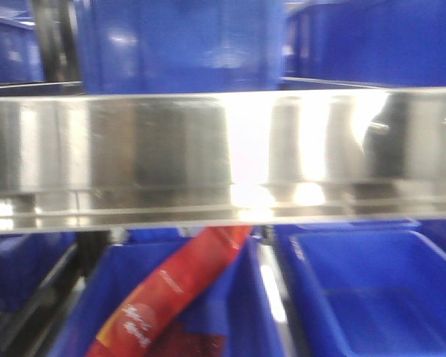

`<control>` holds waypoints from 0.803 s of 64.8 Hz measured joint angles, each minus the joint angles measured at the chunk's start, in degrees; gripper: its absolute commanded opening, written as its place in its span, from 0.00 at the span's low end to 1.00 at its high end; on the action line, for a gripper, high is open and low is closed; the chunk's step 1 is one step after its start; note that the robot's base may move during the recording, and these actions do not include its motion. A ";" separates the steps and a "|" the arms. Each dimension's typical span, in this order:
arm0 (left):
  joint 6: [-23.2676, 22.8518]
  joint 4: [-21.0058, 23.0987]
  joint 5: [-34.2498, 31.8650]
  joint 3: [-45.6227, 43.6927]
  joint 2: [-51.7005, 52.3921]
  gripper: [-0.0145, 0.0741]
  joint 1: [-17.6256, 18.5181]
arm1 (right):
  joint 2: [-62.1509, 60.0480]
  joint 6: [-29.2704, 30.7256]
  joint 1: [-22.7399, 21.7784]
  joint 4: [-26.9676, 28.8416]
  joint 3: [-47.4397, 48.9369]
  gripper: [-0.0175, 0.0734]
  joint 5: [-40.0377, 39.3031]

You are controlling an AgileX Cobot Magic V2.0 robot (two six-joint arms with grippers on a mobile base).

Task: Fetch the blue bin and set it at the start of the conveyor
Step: 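Hold the bin with both grippers and turn the base away from the shelf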

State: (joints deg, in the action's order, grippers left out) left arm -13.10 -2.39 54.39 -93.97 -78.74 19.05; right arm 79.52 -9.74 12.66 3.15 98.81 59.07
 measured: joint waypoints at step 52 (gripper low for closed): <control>0.00 -0.21 -0.04 0.00 0.00 0.04 0.00 | 0.00 -0.03 0.00 0.00 0.00 0.02 0.00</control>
State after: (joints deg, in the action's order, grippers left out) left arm -13.10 -2.61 54.35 -93.97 -78.74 19.05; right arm 79.52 -9.77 12.66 3.15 98.81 59.07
